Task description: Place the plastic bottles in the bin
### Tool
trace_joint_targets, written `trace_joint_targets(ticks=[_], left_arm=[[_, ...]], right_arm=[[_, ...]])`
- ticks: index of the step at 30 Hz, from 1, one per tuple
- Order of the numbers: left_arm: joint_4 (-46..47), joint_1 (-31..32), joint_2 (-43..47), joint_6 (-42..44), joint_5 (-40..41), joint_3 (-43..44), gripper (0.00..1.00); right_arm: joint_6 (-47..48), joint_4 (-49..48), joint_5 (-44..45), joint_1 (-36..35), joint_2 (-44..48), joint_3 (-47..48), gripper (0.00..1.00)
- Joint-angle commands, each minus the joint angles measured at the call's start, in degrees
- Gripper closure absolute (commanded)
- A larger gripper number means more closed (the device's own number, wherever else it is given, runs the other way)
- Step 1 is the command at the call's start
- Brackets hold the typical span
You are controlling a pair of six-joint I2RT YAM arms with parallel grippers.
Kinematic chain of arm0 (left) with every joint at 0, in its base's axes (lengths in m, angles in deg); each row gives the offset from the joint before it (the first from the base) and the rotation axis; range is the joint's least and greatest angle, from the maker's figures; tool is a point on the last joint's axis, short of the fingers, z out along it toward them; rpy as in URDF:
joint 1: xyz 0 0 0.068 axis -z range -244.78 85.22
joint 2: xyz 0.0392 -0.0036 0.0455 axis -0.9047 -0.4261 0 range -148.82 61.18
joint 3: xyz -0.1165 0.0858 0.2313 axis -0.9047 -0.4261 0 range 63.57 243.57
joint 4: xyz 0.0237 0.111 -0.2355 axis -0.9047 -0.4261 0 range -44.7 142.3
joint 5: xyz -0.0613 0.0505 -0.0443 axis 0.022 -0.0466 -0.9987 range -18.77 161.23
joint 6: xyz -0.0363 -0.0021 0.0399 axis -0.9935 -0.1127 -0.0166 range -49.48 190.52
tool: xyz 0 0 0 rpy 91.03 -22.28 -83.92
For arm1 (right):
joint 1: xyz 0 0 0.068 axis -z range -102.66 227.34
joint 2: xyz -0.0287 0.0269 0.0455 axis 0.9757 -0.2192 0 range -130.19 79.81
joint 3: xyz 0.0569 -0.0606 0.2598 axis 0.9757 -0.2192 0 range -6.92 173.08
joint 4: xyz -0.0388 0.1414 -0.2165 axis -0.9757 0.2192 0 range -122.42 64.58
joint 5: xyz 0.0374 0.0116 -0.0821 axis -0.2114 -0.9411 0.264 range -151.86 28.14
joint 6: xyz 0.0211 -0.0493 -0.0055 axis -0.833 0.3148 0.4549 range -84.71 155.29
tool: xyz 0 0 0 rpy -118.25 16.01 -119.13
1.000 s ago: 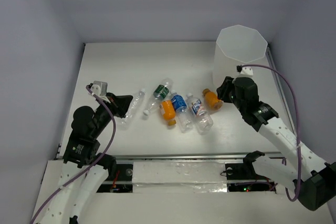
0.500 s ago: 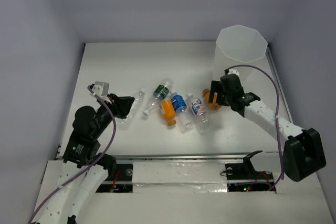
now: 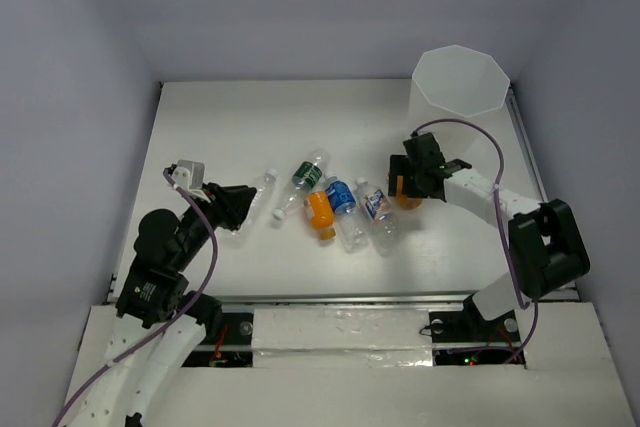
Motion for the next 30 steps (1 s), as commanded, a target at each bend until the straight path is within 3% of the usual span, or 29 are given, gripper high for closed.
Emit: trace_joint_targets(ticks=[1, 4, 14, 25, 28, 30], left_arm=[[1.05, 0.19, 0.75, 0.32, 0.78, 1.4, 0.79], [1.14, 0.19, 0.84, 0.41, 0.7, 1.31, 0.79], [1.23, 0.19, 0.57, 0.41, 1.22, 1.31, 0.78], [1.4, 0.19, -1.18, 0.06, 2.19, 1.22, 0.72], [1.23, -0.43, -2.68, -0.03, 2.45, 1.22, 0.67], [0.96, -0.43, -4.08, -0.29, 3.42, 1.31, 0.64]], right_arm=[[2.18, 1.22, -0.58, 0.33, -1.3, 3.52, 0.07], [2.71, 2.11, -0.4, 0.33, -2.27, 4.32, 0.1], [2.36, 1.23, -1.11, 0.33, -1.67, 3.09, 0.44], [-0.81, 4.73, 4.78, -5.11, 21.26, 3.61, 0.45], [-0.19, 5.45, -0.11, -6.26, 26.89, 6.69, 0.46], [0.16, 3.79, -9.42, -6.26, 30.32, 9.06, 0.46]])
